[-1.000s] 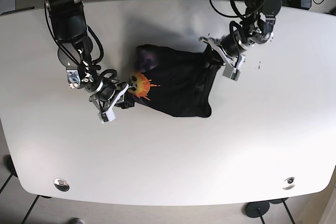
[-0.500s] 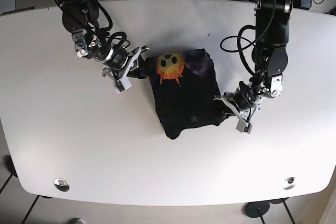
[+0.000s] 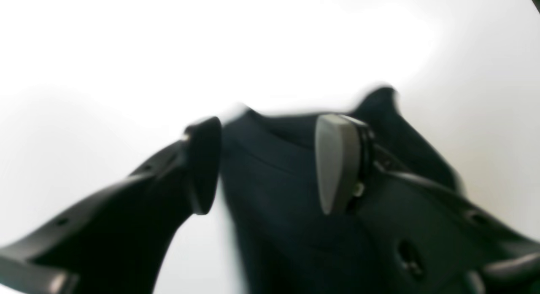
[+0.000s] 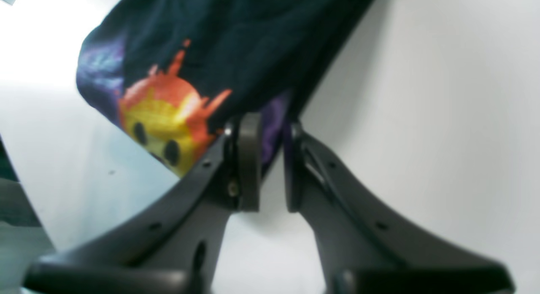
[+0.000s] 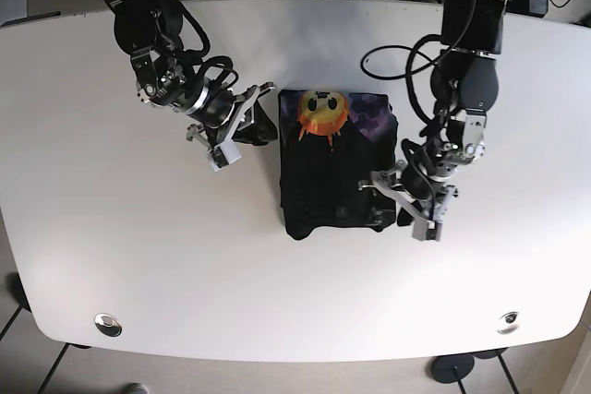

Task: Fold the T-shirt properly
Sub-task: 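Press and square the folded black bundle with both grippers, then grasp the folded black bundle with the left gripper and carry it off the table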

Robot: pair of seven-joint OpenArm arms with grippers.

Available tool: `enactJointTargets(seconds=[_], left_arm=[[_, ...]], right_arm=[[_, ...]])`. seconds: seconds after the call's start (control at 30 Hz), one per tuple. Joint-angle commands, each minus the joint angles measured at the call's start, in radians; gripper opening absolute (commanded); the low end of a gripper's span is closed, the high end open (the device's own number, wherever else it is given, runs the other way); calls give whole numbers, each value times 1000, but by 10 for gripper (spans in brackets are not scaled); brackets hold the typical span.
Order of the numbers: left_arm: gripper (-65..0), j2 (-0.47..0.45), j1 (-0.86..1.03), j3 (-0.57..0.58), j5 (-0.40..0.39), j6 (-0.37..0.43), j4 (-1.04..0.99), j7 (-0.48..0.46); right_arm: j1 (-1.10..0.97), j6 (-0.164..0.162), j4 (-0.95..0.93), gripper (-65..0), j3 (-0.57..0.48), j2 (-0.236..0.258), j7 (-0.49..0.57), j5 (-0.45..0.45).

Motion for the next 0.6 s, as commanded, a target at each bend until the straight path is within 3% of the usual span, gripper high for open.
enactJointTargets(seconds=[0.03,0.23,0.3,0.4,0.5,0.6], left_arm=[[-288,-2,-17,51,-13,47,61,-33],[-286,-8,-17,358,-13,288,12,-212],[-288,-10,-20,448,16,334,-48,-248],[-289,-1,-9,529,150,335,-173,-320],[-288,-19,51,420,153,314,-258,-347],[-288,-96,98,249,154,114,-276,-346]], right_arm=[[18,5,23,-564,8,9,21,17],[16,5,22,-564,8,13,21,18],[16,3,22,-564,8,12,21,18],[16,3,22,-564,23,9,21,18],[13,3,25,-564,84,2,21,18],[11,3,42,-564,109,2,21,18]])
